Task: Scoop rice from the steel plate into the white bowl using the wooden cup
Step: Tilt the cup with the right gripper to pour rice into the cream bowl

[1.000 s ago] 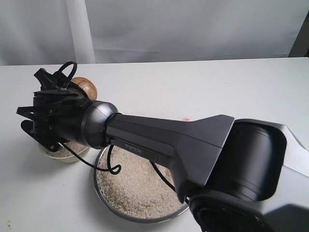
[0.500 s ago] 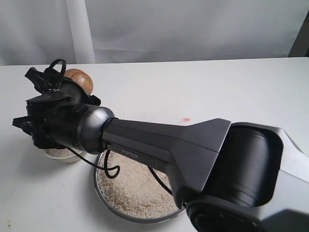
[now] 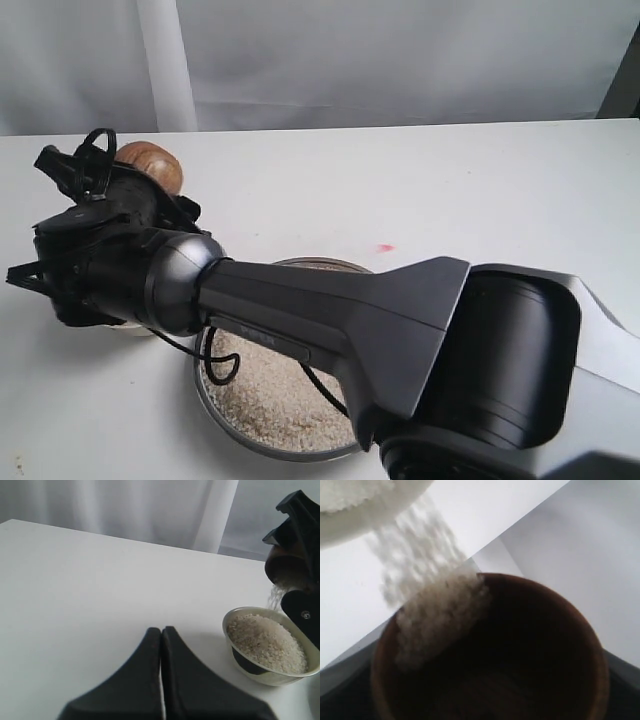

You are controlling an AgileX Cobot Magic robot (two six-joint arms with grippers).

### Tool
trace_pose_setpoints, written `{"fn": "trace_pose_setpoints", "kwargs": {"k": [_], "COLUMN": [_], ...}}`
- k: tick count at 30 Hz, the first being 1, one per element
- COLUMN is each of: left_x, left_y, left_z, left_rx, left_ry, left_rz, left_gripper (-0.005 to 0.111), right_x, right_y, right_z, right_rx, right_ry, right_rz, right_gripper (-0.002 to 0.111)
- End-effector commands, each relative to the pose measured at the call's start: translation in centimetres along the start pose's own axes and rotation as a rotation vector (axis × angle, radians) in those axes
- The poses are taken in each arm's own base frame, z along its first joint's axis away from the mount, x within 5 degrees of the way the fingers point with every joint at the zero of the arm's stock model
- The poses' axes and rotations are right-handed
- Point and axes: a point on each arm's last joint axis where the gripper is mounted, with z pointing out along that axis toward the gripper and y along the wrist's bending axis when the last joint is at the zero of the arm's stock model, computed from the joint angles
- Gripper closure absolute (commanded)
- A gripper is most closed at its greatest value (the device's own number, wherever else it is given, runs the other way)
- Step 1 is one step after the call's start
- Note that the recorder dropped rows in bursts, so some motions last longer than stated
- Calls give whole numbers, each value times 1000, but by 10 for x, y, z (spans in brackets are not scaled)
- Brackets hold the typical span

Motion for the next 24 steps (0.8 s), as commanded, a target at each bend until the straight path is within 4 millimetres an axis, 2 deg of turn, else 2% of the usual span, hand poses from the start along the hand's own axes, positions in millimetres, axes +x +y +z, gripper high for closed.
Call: {"fn": "trace_pose_setpoints", "kwargs": {"k": [1,13,24], "left_x": [-2,-2,-2], "left_y": [-1,-1,-1], "left_z": [0,0,0], "left_rx": [10,10,10], "left_ry": [-7,-7,-7], "left_rz": [-6,-6,-6], "left_gripper": [107,107,107], "right_x": [6,7,1], "right_y": [-4,-8,-12], "right_z": [-2,-4,-10], "right_rx": [33,65,83], "right_ry": [67,106,101], "right_rz": [-71,-115,-127], "right_gripper": [108,108,108]}}
